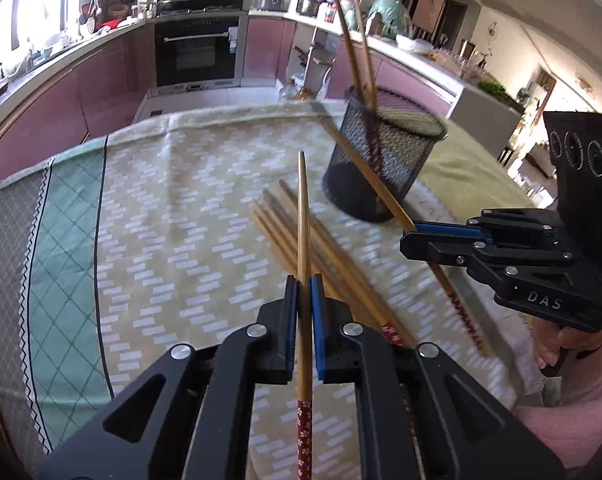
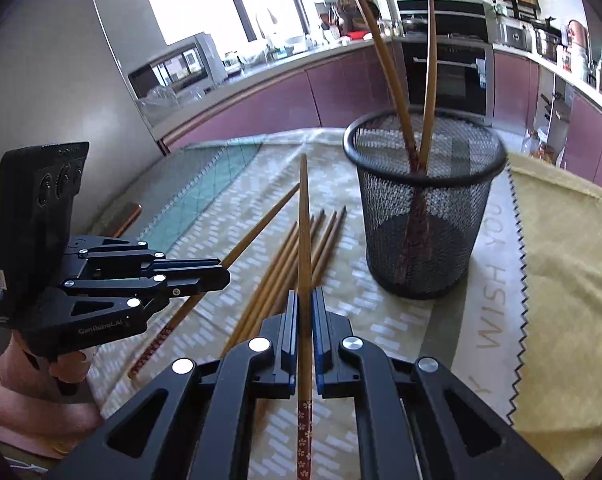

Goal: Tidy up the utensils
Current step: 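Raise both held chopsticks upright toward the mesh cup, then drop the chopsticks into the mesh cup and open both grippers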

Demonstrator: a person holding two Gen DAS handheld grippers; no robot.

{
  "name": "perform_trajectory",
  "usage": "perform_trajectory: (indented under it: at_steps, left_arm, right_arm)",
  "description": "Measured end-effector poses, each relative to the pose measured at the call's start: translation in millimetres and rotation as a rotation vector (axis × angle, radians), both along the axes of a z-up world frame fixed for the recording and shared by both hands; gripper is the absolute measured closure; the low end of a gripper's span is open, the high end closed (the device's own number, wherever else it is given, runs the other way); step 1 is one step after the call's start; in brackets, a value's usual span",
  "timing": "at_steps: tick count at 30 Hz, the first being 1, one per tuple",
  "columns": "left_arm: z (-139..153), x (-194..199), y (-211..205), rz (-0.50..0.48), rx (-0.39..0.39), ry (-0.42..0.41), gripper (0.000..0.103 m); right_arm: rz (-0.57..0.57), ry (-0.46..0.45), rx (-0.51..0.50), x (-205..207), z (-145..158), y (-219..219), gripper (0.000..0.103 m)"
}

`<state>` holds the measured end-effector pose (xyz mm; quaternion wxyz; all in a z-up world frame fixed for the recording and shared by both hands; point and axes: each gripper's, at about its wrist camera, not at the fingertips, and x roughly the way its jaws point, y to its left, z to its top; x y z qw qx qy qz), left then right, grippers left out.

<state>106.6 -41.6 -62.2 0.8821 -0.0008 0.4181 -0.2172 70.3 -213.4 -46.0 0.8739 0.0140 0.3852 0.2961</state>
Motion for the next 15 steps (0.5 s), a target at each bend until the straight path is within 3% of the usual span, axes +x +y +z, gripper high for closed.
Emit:
perform_trajectory:
  at_steps: [15]
  left_arm:
    - [94.6,-19.9,9.1,-0.088,-0.215,-0.183,0.095]
  right_arm:
    - [-0.073,-0.163,0.132,-15.1,61.9,-47.4,0.097]
